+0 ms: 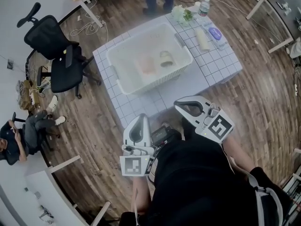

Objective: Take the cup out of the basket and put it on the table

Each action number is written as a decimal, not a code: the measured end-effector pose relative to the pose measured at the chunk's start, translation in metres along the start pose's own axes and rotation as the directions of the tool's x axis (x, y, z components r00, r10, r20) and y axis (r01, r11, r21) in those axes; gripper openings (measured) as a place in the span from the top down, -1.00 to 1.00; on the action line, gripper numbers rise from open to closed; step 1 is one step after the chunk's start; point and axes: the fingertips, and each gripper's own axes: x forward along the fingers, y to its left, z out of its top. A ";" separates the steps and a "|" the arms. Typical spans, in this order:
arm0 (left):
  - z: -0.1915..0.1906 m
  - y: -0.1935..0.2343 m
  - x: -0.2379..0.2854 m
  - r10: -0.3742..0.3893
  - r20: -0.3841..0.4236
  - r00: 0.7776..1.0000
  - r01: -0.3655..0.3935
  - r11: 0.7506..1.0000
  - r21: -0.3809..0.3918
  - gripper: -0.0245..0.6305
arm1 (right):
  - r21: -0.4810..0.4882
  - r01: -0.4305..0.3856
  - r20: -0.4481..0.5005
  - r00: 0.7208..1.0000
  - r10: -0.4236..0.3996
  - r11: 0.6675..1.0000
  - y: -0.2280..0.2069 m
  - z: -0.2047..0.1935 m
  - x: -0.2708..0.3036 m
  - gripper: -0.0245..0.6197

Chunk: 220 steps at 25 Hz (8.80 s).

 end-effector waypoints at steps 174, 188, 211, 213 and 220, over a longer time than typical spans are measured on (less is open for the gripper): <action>-0.072 0.065 0.287 -0.284 -0.552 0.784 0.187 0.956 -0.226 -0.01 | 0.051 0.099 -0.048 0.994 -0.096 0.994 -0.159 -0.033 -0.031 0.88; 0.027 0.020 0.205 -0.257 -0.280 0.925 0.215 0.962 -0.170 -0.01 | 0.044 0.034 -0.011 0.999 -0.034 0.998 -0.144 -0.025 -0.030 0.88; 0.023 -0.011 0.091 0.130 -0.079 0.988 -0.142 0.975 -0.170 -0.01 | 0.104 -0.162 -0.062 0.984 0.169 0.981 -0.149 -0.055 -0.045 0.88; 0.018 -0.009 0.081 0.152 -0.070 0.986 -0.162 0.971 -0.174 -0.01 | 0.108 -0.165 -0.031 0.985 0.169 0.980 -0.144 -0.055 -0.045 0.88; 0.002 0.002 0.051 0.186 -0.069 0.980 -0.192 0.975 -0.110 -0.01 | 0.089 -0.137 -0.063 0.988 0.142 0.987 -0.117 -0.046 -0.042 0.88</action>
